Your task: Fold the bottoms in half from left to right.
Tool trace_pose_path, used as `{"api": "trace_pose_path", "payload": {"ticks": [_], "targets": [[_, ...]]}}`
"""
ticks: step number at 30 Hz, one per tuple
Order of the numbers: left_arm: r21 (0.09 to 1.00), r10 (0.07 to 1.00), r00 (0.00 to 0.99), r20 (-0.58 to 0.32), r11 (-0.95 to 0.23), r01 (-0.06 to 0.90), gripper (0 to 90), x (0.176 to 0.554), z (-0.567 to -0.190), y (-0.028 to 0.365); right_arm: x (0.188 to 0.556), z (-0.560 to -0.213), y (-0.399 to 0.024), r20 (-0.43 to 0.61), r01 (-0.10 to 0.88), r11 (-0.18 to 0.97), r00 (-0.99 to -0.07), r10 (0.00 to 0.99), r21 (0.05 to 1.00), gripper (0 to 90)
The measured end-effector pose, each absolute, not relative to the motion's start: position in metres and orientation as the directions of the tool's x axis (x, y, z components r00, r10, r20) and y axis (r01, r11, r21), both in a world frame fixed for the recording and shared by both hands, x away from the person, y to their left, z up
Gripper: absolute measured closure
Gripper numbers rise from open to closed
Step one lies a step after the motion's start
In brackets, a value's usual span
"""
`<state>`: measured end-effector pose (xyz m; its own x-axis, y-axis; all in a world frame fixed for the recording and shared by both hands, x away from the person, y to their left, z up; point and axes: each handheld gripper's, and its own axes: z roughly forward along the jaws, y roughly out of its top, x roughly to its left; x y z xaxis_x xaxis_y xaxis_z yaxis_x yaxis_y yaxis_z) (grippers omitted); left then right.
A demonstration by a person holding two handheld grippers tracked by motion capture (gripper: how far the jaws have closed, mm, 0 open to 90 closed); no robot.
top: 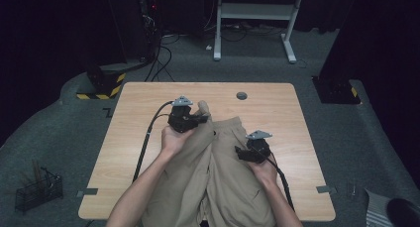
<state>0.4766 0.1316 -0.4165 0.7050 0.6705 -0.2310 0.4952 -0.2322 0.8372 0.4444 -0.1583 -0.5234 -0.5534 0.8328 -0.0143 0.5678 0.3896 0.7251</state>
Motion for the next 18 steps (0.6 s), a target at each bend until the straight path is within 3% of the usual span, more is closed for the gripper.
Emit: {"api": "trace_pose_path", "payload": {"ticks": [18], "targets": [[0.823,0.631,0.739,-0.237,-0.274,0.498,88.5,0.491,-0.421,0.084,0.446,-0.524,-0.147,-0.013,0.565,0.393,-0.560,0.829,0.726,31.1]]}}
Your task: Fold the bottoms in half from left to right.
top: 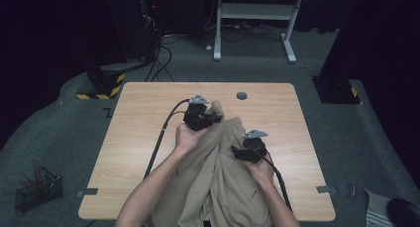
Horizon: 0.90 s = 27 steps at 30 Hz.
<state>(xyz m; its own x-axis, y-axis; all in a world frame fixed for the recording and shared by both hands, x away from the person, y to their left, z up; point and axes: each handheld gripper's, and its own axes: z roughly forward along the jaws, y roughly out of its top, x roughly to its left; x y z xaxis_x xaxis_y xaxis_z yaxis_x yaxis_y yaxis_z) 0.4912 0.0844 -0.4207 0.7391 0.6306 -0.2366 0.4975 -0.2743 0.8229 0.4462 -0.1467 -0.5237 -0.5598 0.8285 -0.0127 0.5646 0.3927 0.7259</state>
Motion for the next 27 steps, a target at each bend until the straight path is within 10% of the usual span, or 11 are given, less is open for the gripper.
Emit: {"api": "trace_pose_path", "payload": {"ticks": [27], "targets": [[0.719,0.628,0.739,-0.243,-0.395,0.572,86.1,0.511,-0.494,0.017,0.446,-0.524,-0.146,-0.013,0.567,0.392,-0.558,0.830,0.725,31.1]]}}
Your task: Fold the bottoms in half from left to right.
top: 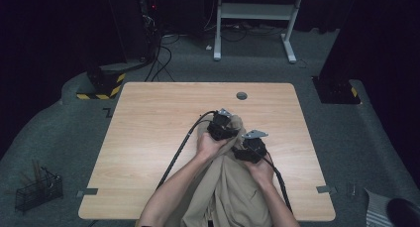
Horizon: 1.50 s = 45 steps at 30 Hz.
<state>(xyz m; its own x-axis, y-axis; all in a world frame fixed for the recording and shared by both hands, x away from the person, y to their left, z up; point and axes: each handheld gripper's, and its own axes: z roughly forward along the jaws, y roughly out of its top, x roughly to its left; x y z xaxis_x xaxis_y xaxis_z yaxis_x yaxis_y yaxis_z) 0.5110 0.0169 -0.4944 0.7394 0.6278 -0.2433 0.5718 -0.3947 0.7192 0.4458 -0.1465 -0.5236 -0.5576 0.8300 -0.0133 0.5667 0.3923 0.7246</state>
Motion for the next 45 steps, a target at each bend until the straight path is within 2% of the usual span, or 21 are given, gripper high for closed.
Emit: {"api": "trace_pose_path", "payload": {"ticks": [5,6,8,9,12,16,22,33,39,45], "targets": [[0.722,0.624,0.746,-0.233,-0.403,0.562,79.6,0.510,-0.496,0.017,0.446,-0.524,-0.146,-0.014,0.566,0.393,-0.557,0.830,0.725,31.1],[0.727,0.619,0.753,-0.223,-0.409,0.552,71.1,0.507,-0.493,0.016,0.446,-0.524,-0.146,-0.014,0.567,0.393,-0.557,0.830,0.724,31.1],[0.730,0.616,0.758,-0.211,-0.416,0.542,67.6,0.505,-0.491,0.015,0.446,-0.524,-0.146,-0.014,0.567,0.392,-0.557,0.830,0.724,31.1],[0.732,0.613,0.763,-0.205,-0.422,0.535,60.4,0.504,-0.489,0.016,0.446,-0.524,-0.146,-0.014,0.567,0.393,-0.557,0.830,0.724,31.1],[0.759,0.603,0.775,-0.190,-0.411,0.505,53.1,0.496,-0.477,0.021,0.446,-0.524,-0.146,-0.014,0.567,0.392,-0.557,0.830,0.724,31.0],[0.777,0.601,0.779,-0.180,-0.398,0.487,47.5,0.490,-0.466,0.031,0.446,-0.524,-0.146,-0.013,0.567,0.392,-0.557,0.831,0.724,31.0],[0.808,0.617,0.764,-0.188,-0.345,0.478,43.9,0.479,-0.452,0.062,0.446,-0.524,-0.147,-0.014,0.566,0.392,-0.558,0.830,0.725,31.0],[0.797,0.635,0.739,-0.226,-0.315,0.515,36.8,0.453,-0.461,0.117,0.441,-0.518,-0.150,-0.013,0.577,0.389,-0.548,0.836,0.718,30.3],[0.783,0.626,0.737,-0.253,-0.315,0.536,36.0,0.427,-0.471,0.143,0.412,-0.499,-0.156,-0.039,0.509,0.425,-0.606,0.794,0.749,34.0],[0.752,0.607,0.738,-0.296,-0.329,0.572,37.0,0.411,-0.487,0.146,0.393,-0.504,-0.150,-0.025,0.489,0.467,-0.671,0.741,0.737,34.9]]}}
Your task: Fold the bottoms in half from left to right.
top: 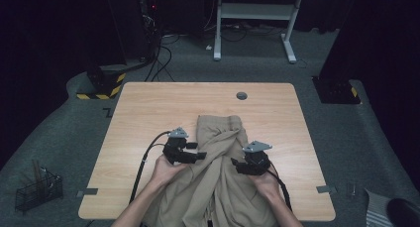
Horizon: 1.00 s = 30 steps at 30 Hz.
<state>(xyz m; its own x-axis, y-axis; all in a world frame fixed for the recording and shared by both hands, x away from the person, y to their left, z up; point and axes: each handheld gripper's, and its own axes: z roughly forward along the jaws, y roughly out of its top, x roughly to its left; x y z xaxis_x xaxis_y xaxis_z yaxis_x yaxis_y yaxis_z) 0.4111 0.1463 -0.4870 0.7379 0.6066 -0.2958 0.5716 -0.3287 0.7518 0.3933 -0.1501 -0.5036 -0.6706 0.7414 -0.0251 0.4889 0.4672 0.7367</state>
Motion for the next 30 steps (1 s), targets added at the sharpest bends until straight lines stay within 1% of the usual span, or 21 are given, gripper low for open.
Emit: {"api": "trace_pose_path", "payload": {"ticks": [1,2,3,5,7,8,10,11,14,19,21,25,30], "targets": [[0.731,0.619,0.724,-0.305,-0.335,0.595,37.0,0.406,-0.493,0.145,0.391,-0.506,-0.148,-0.023,0.490,0.474,-0.677,0.735,0.731,34.9],[0.731,0.619,0.724,-0.305,-0.335,0.595,44.2,0.406,-0.493,0.145,0.391,-0.506,-0.148,-0.023,0.490,0.474,-0.677,0.735,0.731,34.9],[0.717,0.620,0.717,-0.318,-0.338,0.610,44.2,0.406,-0.496,0.145,0.388,-0.510,-0.144,-0.018,0.487,0.487,-0.694,0.720,0.725,34.7],[0.698,0.616,0.713,-0.336,-0.345,0.627,54.7,0.407,-0.500,0.143,0.389,-0.515,-0.141,-0.017,0.493,0.497,-0.697,0.717,0.714,34.3],[0.689,0.610,0.715,-0.340,-0.356,0.631,67.7,0.409,-0.502,0.142,0.390,-0.520,-0.137,-0.029,0.496,0.512,-0.698,0.715,0.701,33.9],[0.690,0.610,0.716,-0.339,-0.356,0.630,73.9,0.410,-0.502,0.142,0.391,-0.521,-0.136,-0.020,0.497,0.501,-0.696,0.718,0.708,33.8],[0.697,0.608,0.718,-0.340,-0.350,0.626,83.4,0.412,-0.502,0.142,0.392,-0.522,-0.134,-0.022,0.495,0.493,-0.689,0.724,0.715,33.6],[0.701,0.607,0.718,-0.341,-0.345,0.624,86.1,0.413,-0.501,0.142,0.393,-0.523,-0.133,-0.023,0.493,0.487,-0.686,0.727,0.721,33.4],[0.706,0.613,0.720,-0.325,-0.350,0.616,88.0,0.416,-0.499,0.142,0.397,-0.524,-0.129,-0.023,0.492,0.479,-0.680,0.733,0.727,33.3],[0.722,0.625,0.709,-0.325,-0.321,0.614,88.6,0.425,-0.493,0.144,0.410,-0.524,-0.120,-0.020,0.503,0.466,-0.664,0.748,0.728,33.2],[0.734,0.627,0.703,-0.337,-0.292,0.613,88.7,0.430,-0.489,0.149,0.415,-0.524,-0.115,-0.022,0.507,0.464,-0.658,0.753,0.727,33.2],[0.765,0.632,0.696,-0.341,-0.244,0.597,88.8,0.437,-0.474,0.155,0.428,-0.524,-0.105,-0.024,0.515,0.453,-0.641,0.767,0.728,33.2],[0.791,0.627,0.706,-0.330,-0.224,0.569,88.8,0.445,-0.455,0.153,0.442,-0.524,-0.084,-0.047,0.513,0.450,-0.621,0.783,0.731,33.3]]}}
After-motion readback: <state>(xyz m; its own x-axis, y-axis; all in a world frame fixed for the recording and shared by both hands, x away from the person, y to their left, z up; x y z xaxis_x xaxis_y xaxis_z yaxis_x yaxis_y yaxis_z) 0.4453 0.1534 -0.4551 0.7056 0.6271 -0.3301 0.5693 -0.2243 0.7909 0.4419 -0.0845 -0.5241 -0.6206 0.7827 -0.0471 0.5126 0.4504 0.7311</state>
